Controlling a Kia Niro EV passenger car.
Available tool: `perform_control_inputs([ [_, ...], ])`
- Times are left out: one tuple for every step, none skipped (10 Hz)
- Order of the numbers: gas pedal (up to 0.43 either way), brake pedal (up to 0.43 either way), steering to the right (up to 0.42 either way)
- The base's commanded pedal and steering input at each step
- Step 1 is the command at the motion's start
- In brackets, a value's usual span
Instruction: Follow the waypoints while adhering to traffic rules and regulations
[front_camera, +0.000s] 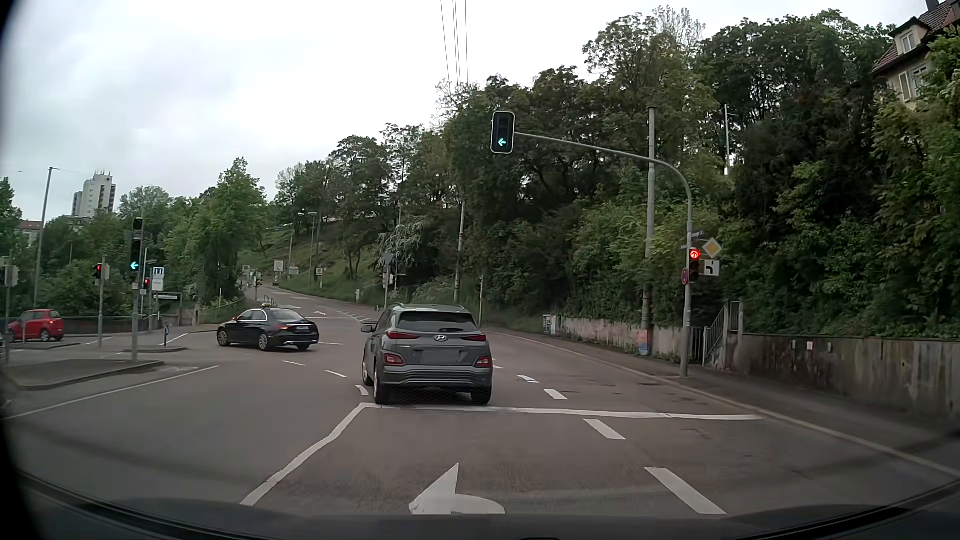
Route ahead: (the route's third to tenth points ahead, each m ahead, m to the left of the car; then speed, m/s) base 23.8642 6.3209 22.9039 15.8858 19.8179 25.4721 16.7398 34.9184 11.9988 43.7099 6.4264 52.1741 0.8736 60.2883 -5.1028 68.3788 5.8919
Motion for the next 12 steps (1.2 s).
perform_control_inputs([
  [0.110,0.000,-0.034],
  [0.110,0.000,-0.036],
  [0.110,0.000,-0.037],
  [0.110,0.000,-0.038],
  [0.110,0.000,-0.040],
  [0.110,0.000,-0.048],
  [0.110,0.000,-0.053],
  [0.110,0.000,-0.062],
  [0.110,0.000,-0.074],
  [0.079,0.000,-0.082],
  [0.067,0.000,-0.088],
  [0.067,0.000,-0.099],
])
